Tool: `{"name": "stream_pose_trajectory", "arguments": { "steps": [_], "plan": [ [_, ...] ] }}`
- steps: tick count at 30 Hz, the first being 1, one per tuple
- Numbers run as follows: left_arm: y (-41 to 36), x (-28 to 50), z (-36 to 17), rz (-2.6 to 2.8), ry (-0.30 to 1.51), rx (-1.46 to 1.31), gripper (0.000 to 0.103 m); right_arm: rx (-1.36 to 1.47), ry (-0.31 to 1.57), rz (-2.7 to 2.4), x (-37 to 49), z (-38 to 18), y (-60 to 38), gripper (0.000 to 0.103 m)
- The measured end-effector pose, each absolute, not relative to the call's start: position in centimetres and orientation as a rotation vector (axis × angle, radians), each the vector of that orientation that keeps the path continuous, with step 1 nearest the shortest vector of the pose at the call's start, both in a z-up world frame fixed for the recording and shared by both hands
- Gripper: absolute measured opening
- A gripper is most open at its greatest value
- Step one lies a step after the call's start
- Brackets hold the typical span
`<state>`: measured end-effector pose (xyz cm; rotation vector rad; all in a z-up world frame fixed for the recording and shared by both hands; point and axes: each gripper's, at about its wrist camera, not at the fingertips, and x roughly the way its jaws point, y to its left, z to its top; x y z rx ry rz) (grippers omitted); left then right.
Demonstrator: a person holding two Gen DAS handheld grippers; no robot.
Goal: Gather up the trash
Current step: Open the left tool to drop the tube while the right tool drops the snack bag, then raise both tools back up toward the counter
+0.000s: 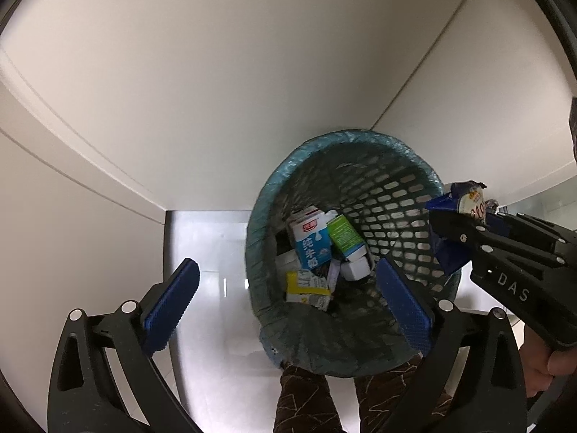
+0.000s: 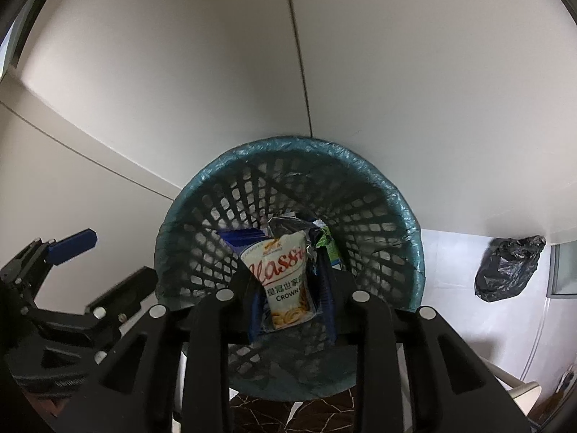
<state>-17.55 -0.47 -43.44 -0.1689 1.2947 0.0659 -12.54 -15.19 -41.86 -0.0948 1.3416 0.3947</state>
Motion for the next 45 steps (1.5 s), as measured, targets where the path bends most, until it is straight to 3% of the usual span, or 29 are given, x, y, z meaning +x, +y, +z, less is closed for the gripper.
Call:
{"name": "stream_pose_trajectory", "arguments": {
  "steps": [5,9,14,23,45],
  "plan": [
    [0.2,-17.8,-43.4,0.087,1.291,-0.187,0.096,-0.096,1.336,0.402,-13.0,-41.8,-15.0,0.046],
    [0.4,-17.9,-43.1,0.094,1.284,-0.19,0.096,-0.088,1.326,0.409,-13.2,-41.5,-15.0,0.049],
    [0.8,-18.1,-42.2,0.101,1.279,-0.194,0.096,-0.056,1.303,0.407,-13.4,-40.4,-15.5,0.066],
    [1.7,-18.4,-37.5,0.125,1.237,-0.199,0.096,-0.042,1.234,0.38,-13.8,-35.4,-16.7,0.088],
    [2.4,-16.5,-15.4,0.109,1.023,-0.192,0.095,-0.042,0.937,0.283,-12.5,-12.3,-20.6,0.091]
  ]
}}
